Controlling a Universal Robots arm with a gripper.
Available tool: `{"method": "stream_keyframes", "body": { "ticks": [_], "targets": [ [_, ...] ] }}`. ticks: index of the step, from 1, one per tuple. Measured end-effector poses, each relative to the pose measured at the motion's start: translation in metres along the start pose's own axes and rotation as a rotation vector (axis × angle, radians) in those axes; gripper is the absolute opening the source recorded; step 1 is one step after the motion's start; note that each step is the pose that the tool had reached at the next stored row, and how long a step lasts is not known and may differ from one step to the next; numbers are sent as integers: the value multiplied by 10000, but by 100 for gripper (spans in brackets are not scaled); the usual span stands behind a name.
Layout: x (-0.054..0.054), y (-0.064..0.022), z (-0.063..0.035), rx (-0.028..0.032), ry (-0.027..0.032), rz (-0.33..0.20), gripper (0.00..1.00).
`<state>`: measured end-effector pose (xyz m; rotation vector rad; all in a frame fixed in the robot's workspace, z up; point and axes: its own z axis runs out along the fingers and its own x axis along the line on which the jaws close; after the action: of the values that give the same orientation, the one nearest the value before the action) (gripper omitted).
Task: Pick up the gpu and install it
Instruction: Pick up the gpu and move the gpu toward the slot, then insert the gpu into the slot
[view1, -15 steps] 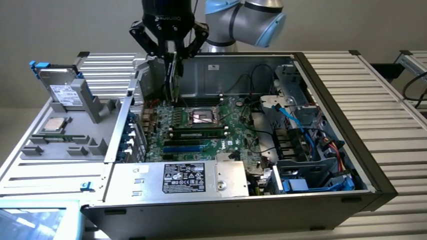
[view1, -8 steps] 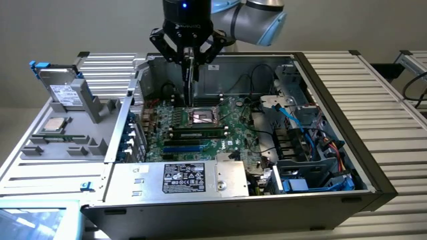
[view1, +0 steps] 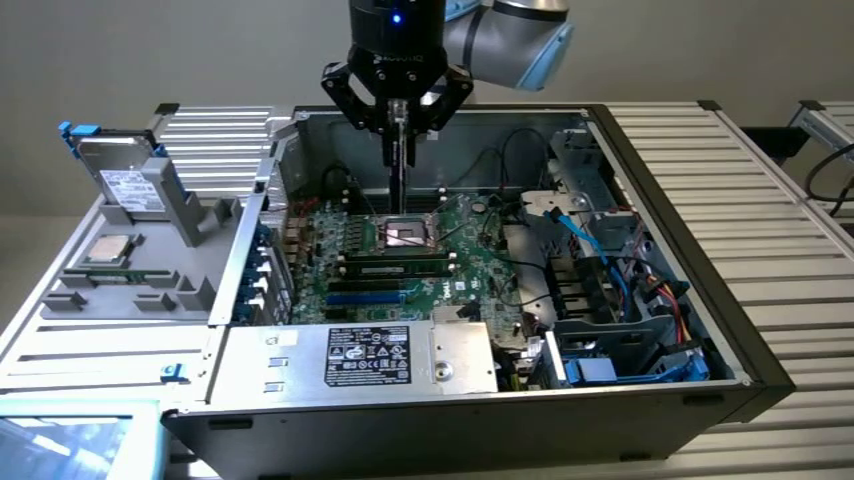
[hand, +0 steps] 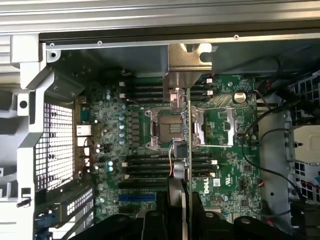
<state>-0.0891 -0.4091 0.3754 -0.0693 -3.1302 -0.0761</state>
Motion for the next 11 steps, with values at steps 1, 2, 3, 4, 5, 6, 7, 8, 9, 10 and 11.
{"method": "stream_keyframes", "body": {
  "ticks": [1,2,3,4,5,6,7,8,9,10,11],
  "targets": [
    [0,0,0,0,0,-2,29],
    [0,0,-1,2,2,-2,29],
    [-1,1,0,1,1,-2,29],
    [-1,1,0,1,1,-9,29],
    [-1,1,0,3,8,-123,29],
    [-1,1,0,3,15,-295,29],
    [-1,1,0,5,23,-475,29],
    [-1,1,0,5,33,-671,29],
    [-1,1,0,5,42,-845,29],
    [-1,1,0,4,51,-1025,29],
    [-1,1,0,3,59,-1204,29]
  ]
}}
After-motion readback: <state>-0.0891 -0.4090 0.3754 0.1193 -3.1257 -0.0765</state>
